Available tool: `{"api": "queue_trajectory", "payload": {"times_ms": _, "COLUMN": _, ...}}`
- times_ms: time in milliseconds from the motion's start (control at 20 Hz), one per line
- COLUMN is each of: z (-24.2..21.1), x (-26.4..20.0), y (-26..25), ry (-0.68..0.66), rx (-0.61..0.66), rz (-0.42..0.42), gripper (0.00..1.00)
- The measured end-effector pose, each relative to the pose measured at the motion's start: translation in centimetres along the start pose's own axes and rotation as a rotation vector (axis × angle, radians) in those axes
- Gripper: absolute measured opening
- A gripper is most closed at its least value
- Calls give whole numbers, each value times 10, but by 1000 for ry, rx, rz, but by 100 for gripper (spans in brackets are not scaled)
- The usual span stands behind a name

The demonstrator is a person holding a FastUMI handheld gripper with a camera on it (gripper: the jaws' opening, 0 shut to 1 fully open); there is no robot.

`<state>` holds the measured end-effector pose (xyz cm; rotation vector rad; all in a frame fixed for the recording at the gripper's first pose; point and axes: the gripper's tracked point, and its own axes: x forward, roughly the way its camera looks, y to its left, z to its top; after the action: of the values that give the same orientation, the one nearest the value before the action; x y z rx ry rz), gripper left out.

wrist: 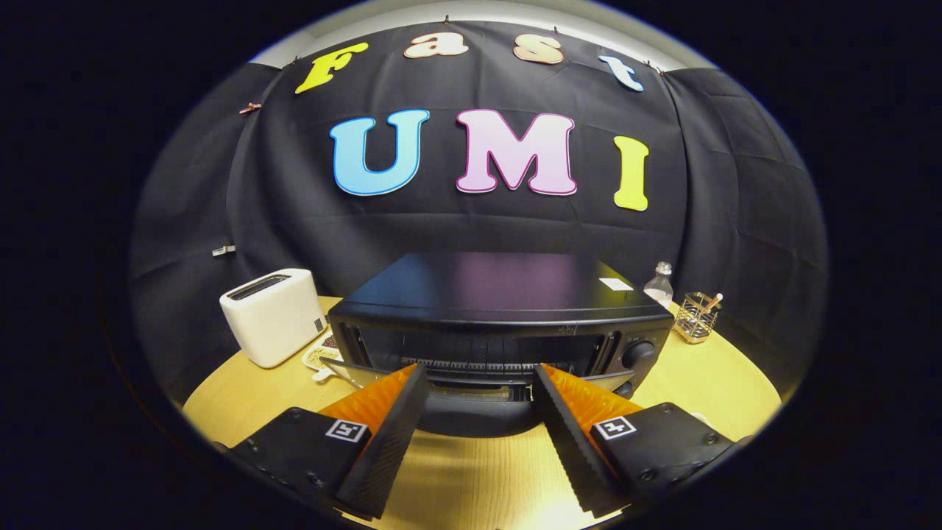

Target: Open the toaster oven, put the food inside, and close the toaster oven door.

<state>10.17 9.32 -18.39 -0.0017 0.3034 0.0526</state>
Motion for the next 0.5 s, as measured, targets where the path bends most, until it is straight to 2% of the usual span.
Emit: {"api": "queue_trajectory", "payload": {"times_ms": 500, "z": -30, "x": -22, "y": 2, "ry": 88, "rx": 18, "rz": 47, "gripper": 96}}
